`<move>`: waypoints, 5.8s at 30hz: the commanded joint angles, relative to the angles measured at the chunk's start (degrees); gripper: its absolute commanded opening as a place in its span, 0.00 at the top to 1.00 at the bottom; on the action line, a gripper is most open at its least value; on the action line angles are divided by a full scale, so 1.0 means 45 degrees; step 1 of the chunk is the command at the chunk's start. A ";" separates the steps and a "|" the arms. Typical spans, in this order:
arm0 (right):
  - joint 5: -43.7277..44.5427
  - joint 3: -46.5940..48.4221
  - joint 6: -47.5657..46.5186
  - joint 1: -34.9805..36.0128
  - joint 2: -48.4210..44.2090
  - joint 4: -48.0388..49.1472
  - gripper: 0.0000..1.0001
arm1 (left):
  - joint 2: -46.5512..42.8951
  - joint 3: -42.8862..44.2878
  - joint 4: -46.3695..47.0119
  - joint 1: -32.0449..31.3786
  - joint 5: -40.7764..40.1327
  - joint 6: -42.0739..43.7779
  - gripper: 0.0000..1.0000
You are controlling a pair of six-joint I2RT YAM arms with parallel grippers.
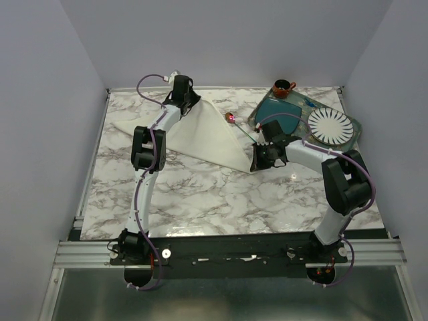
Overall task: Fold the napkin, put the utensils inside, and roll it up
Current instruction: Fold the napkin
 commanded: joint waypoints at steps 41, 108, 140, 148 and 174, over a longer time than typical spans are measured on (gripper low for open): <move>0.1447 0.1407 -0.0754 0.0045 -0.0802 -0.0941 0.26 | -0.5017 -0.2601 -0.1597 0.1202 -0.1317 0.2450 0.23; -0.0356 0.0140 0.0458 -0.0189 0.0078 0.0212 0.73 | -0.5161 -0.6749 -0.2495 0.6477 -0.0928 0.1438 0.84; -0.0414 -0.0798 0.0302 -0.0189 -0.0548 0.0309 0.74 | -0.4086 -0.5126 -0.5114 0.7160 -0.3078 0.1456 0.81; -0.0199 -0.1621 0.0048 -0.0189 -0.1736 0.0193 0.74 | -0.3577 -0.4114 -0.5721 0.7395 -0.3078 0.2001 0.80; -0.1122 0.1646 0.0363 0.0983 0.1172 0.0427 0.68 | -1.0003 -1.4227 0.0215 0.2081 0.1062 0.0889 0.79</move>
